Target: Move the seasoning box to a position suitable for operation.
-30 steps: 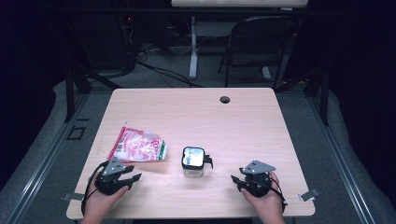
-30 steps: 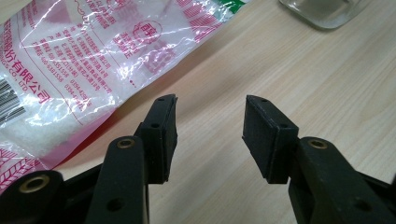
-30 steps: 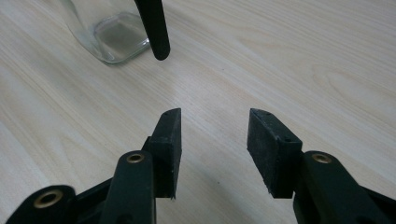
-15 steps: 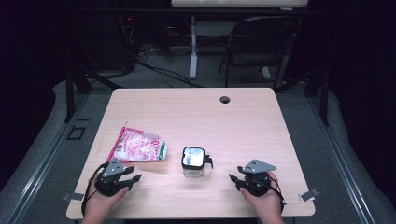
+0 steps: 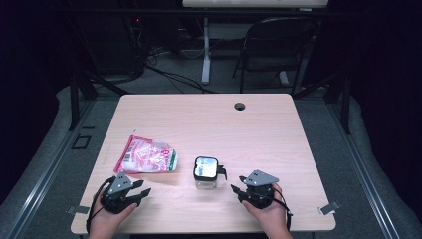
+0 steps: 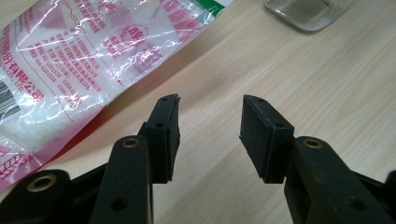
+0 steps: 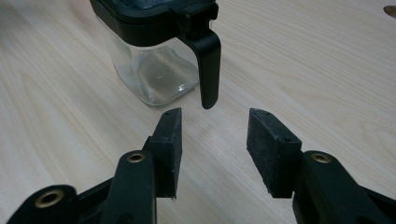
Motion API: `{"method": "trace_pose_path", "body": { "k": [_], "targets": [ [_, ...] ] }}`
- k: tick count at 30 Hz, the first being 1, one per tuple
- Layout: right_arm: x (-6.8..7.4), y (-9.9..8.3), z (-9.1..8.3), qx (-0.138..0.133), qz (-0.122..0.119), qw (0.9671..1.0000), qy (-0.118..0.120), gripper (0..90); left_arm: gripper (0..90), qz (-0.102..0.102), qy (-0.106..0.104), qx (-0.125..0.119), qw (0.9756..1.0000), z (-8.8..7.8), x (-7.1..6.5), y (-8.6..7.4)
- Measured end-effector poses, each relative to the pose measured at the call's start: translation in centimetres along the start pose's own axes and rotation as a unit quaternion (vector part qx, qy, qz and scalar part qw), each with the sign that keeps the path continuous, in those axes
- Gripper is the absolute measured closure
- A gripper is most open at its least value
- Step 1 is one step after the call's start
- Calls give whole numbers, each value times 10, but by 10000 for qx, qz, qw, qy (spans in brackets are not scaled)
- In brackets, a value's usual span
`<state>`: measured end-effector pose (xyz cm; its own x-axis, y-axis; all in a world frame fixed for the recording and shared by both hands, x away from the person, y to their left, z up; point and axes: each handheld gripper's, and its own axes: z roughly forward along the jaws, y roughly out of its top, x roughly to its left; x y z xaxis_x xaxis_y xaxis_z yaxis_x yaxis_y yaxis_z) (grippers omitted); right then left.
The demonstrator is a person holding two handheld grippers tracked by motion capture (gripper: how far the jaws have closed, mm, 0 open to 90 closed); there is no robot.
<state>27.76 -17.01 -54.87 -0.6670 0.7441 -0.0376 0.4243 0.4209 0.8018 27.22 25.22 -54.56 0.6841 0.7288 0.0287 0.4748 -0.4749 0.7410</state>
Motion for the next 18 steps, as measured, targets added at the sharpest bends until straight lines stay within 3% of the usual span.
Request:
{"method": "trace_pose_path", "body": {
  "k": [7,9,15,18],
  "targets": [
    [0,3,7,-92,108,9999,49,560,606,-123,31,-9,9999,-7,3,-7],
    [0,6,10,-57,202,9995,252,581,620,-152,0,-16,9999,-10,3,-9],
    [3,9,19,47,190,9992,349,571,599,-178,195,145,9995,-16,4,-18],
    [6,11,22,124,194,9994,269,553,565,-194,326,191,9991,-16,3,-20]
  ]
}}
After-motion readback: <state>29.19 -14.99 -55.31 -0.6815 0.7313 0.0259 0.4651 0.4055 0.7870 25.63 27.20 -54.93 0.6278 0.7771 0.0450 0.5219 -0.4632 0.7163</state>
